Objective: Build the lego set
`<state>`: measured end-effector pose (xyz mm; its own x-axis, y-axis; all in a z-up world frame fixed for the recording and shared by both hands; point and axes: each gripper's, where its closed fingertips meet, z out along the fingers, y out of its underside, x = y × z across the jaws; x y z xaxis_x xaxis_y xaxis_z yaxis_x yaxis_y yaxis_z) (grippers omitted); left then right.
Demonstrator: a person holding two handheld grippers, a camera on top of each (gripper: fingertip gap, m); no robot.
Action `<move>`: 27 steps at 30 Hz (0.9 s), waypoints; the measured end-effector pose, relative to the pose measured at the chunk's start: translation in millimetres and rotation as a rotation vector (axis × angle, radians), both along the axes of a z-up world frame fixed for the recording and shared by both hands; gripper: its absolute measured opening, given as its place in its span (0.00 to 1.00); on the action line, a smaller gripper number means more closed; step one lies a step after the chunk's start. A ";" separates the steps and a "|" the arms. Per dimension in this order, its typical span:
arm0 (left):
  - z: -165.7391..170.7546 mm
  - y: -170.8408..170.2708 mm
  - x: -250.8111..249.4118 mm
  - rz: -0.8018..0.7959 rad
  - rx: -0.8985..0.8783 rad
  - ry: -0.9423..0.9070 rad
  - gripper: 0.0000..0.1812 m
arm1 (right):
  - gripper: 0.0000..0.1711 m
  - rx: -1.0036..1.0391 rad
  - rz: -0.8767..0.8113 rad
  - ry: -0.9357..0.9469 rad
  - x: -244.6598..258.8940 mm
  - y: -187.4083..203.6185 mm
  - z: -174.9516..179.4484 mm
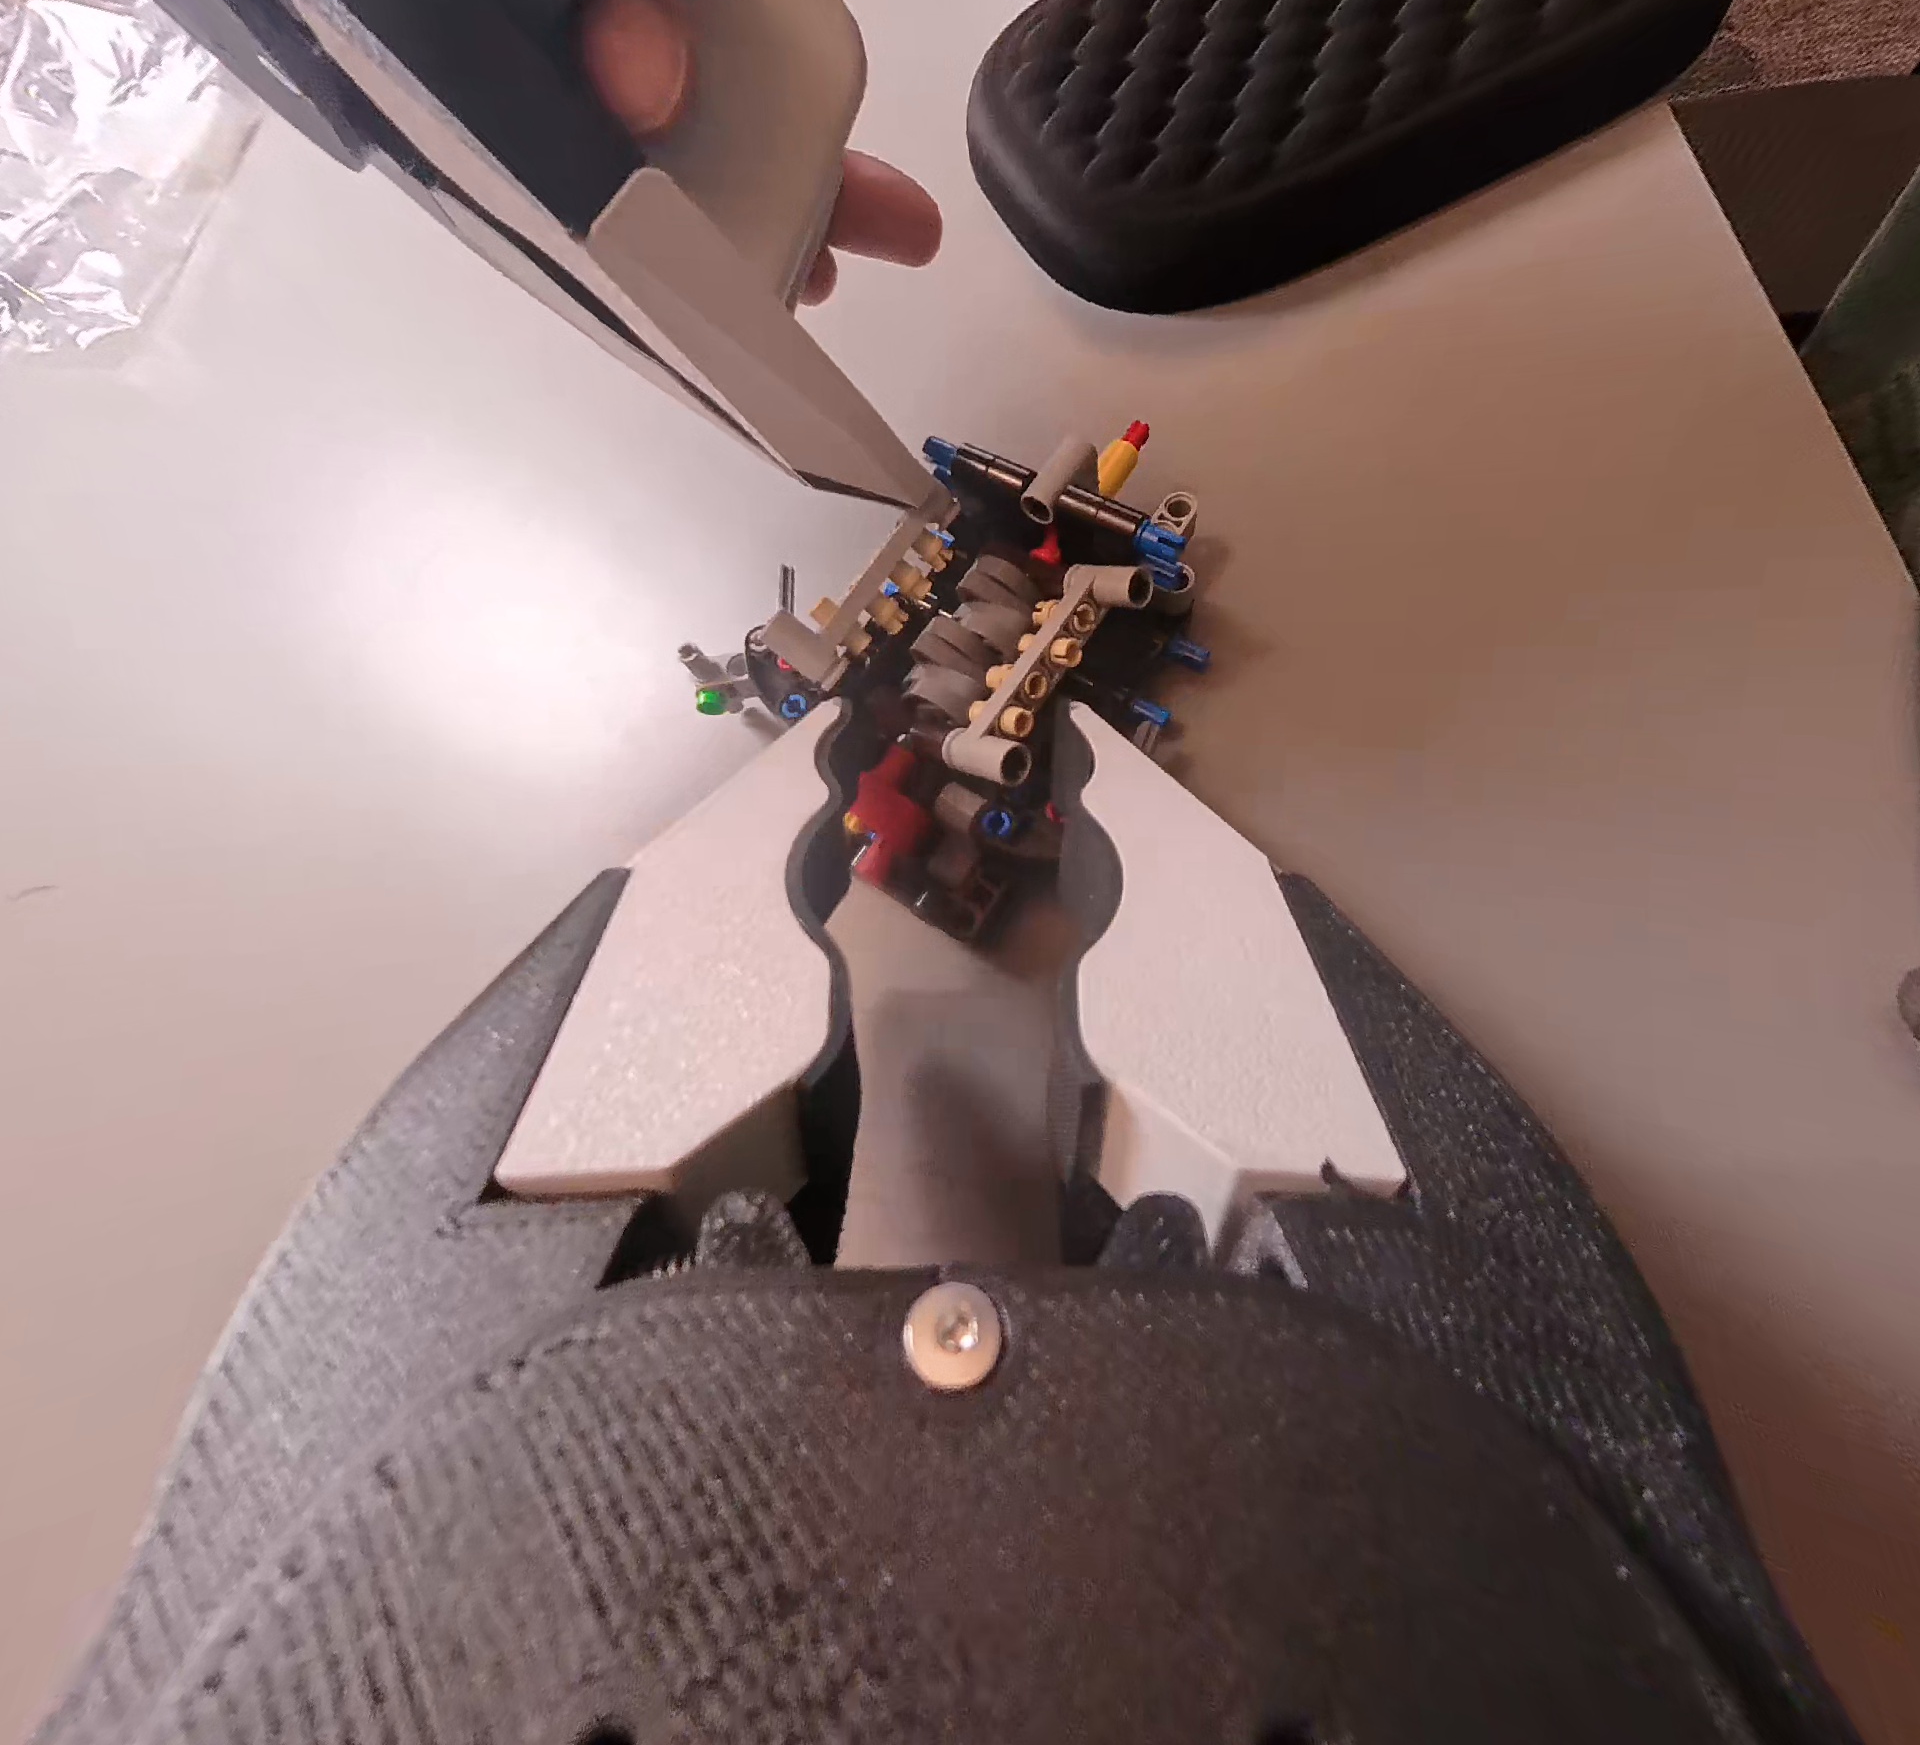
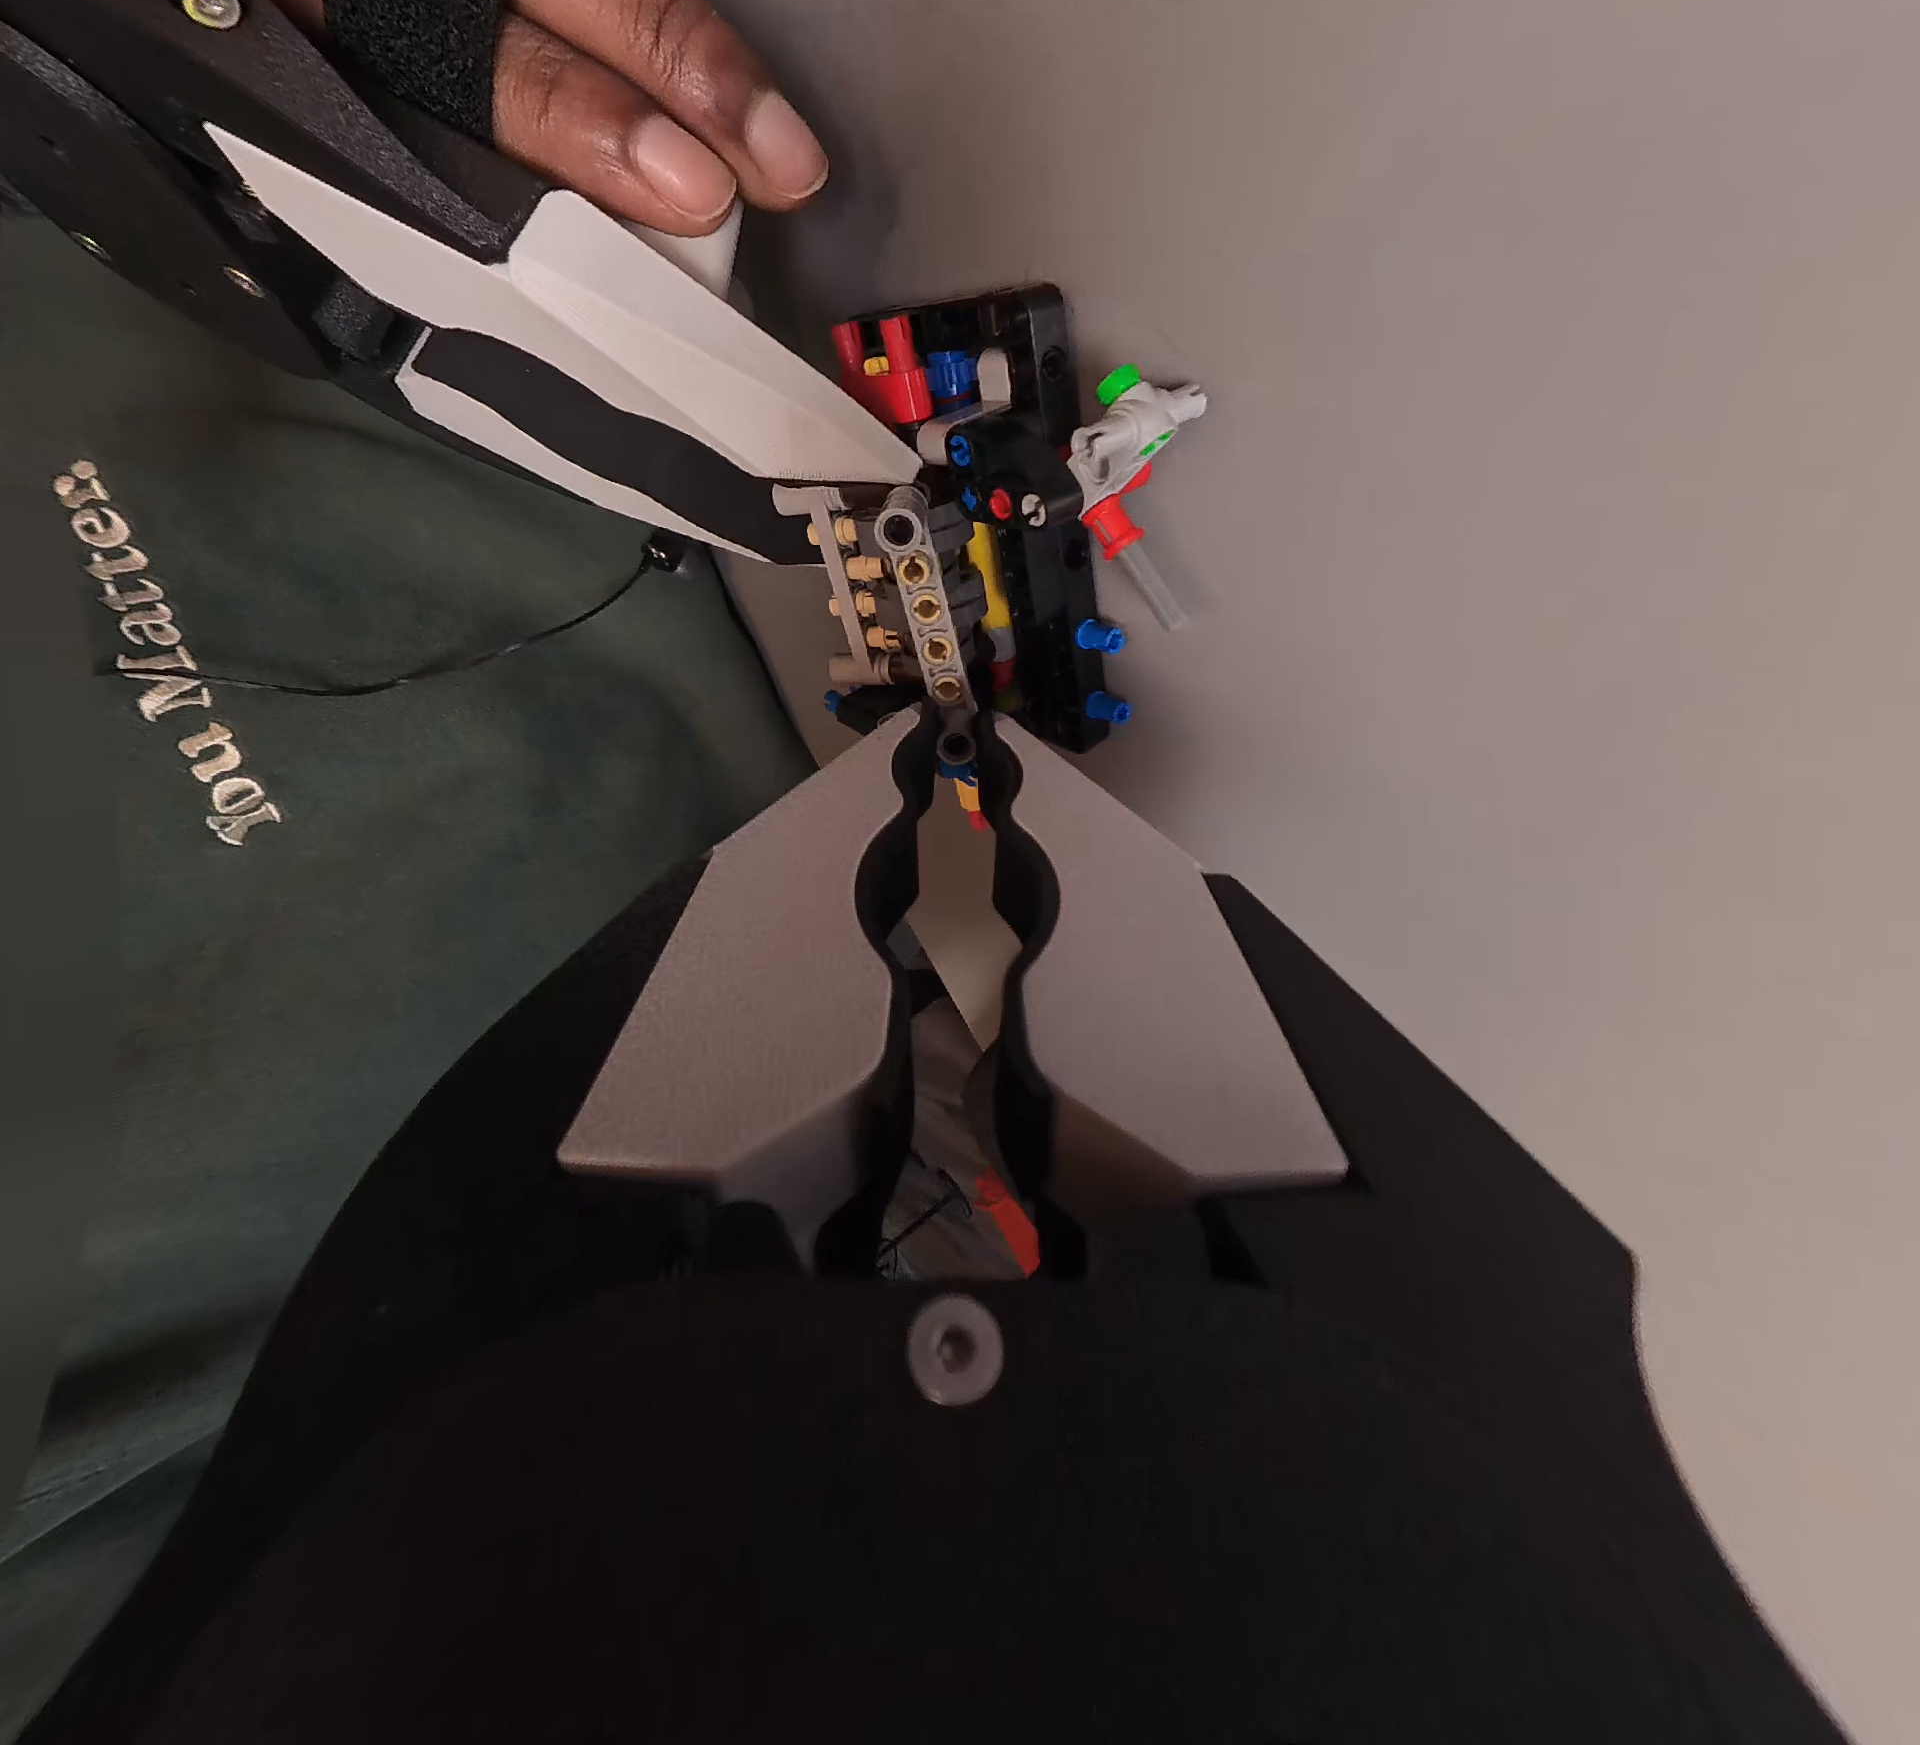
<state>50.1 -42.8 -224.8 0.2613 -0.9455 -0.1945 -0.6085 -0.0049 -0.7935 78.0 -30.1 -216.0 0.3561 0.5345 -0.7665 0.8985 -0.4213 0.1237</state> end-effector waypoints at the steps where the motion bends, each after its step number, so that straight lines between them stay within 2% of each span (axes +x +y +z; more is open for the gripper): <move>1: 0.0 -0.1 0.1 0.002 -0.002 0.000 0.20 | 0.03 -0.006 -0.008 0.003 -0.1 -0.3 0.0; 19: -0.3 -2.2 1.5 0.014 0.012 0.008 0.19 | 0.03 -0.144 -0.131 0.055 2.0 -4.9 2.4; 27: -0.6 -4.1 0.9 0.022 -0.008 -0.003 0.17 | 0.03 -0.123 -0.184 0.075 2.7 -6.2 0.4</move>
<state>50.9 -46.9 -225.4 0.2824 -0.9410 -0.1862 -0.6061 -0.0245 -0.7950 80.7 -36.3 -215.6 0.3788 0.3666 -0.8497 0.8165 -0.5646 0.1204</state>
